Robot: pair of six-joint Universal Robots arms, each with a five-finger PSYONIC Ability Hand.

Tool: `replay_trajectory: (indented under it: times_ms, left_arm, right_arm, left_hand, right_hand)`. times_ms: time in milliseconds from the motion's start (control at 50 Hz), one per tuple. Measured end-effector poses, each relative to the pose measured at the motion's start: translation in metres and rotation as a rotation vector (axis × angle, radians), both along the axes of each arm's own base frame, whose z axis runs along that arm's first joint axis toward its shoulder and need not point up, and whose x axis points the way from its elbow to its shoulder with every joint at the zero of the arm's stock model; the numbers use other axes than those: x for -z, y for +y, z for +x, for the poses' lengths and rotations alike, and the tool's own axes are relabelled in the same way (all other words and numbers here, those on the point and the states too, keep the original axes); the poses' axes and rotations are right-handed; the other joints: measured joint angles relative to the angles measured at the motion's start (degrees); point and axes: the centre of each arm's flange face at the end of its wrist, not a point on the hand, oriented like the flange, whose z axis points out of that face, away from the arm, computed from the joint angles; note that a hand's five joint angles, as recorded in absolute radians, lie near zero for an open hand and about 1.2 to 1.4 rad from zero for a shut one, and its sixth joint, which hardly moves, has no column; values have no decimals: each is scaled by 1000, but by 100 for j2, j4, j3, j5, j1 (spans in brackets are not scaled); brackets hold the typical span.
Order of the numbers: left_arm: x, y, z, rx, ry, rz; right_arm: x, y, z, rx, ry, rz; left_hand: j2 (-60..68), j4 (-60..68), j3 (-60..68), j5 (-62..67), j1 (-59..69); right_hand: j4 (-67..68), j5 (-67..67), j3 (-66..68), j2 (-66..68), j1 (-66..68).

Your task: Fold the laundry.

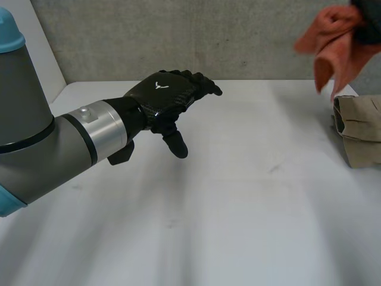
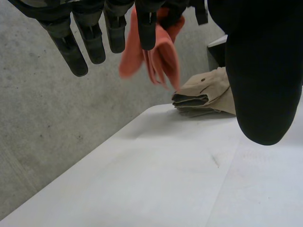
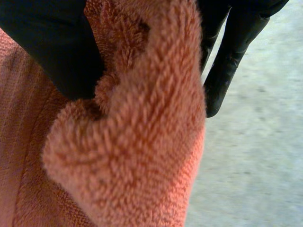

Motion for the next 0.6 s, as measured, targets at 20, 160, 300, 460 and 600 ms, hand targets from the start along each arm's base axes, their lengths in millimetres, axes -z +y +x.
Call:
replay_trajectory:
  times_ms: [20, 160, 300, 460, 600]
  left_arm:
    - [0, 0, 0, 0, 0, 1]
    - [1, 1, 0, -1, 10, 17]
    - [1, 2, -1, 2, 18, 28]
    - [1, 3, -2, 4, 18, 30]
    - [0, 4, -2, 6, 20, 28]
  right_arm:
    - [-7, -7, -13, 14, -9, -22]
    - [11, -26, -70, 65, 14, 8]
    - [83, -26, -133, 66, 49, 192]
    - [146, -4, -181, 76, 85, 336]
    - [159, 13, -194, 87, 110, 378]
  left_hand:
    - [0, 0, 0, 1, 0]
    - [0, 0, 0, 1, 0]
    - [0, 0, 0, 0, 0]
    - [0, 0, 0, 0, 0]
    - [0, 0, 0, 0, 0]
  right_hand:
    - [0, 6, 0, 0, 0]
    - [1, 7, 5, 0, 0]
    - [1, 7, 46, 0, 0]
    - [1, 19, 46, 0, 0]
    - [-133, 51, 47, -15, 0]
